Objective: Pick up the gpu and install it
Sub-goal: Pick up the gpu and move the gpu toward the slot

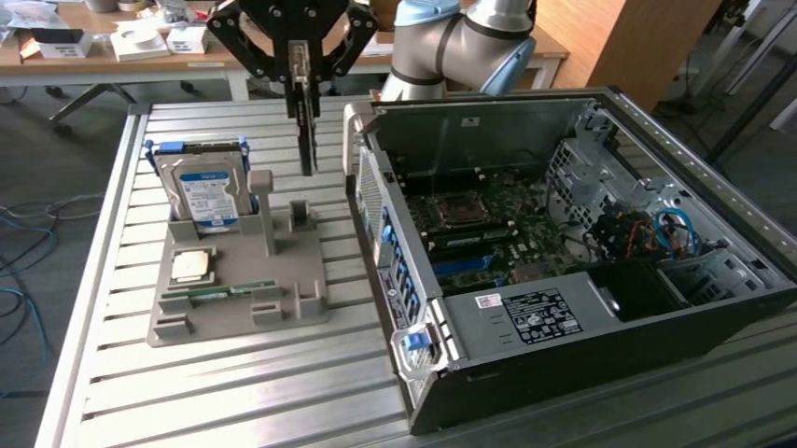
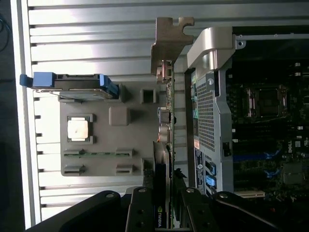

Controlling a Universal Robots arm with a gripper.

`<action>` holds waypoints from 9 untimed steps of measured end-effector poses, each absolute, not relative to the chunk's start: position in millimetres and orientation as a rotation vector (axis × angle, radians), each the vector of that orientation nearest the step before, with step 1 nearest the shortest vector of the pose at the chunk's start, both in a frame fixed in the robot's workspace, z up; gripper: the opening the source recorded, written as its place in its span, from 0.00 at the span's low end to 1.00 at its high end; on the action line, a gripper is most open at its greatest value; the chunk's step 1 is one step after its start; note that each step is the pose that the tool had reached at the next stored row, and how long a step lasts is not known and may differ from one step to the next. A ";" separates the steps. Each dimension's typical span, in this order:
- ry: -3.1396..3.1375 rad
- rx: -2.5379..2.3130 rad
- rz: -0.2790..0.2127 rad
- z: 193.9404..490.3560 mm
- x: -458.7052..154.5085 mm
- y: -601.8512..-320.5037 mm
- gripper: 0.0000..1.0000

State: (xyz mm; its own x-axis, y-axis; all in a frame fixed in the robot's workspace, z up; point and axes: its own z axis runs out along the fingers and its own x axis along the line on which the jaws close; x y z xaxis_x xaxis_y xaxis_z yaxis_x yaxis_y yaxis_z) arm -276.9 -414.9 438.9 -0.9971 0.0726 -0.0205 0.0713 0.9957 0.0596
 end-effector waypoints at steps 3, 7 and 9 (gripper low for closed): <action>3.116 0.112 0.092 439.0 -269.3 -414.9 0.27; 3.116 0.112 0.092 438.9 -261.0 -415.0 0.27; 3.116 0.112 0.092 438.9 -256.6 -414.9 0.27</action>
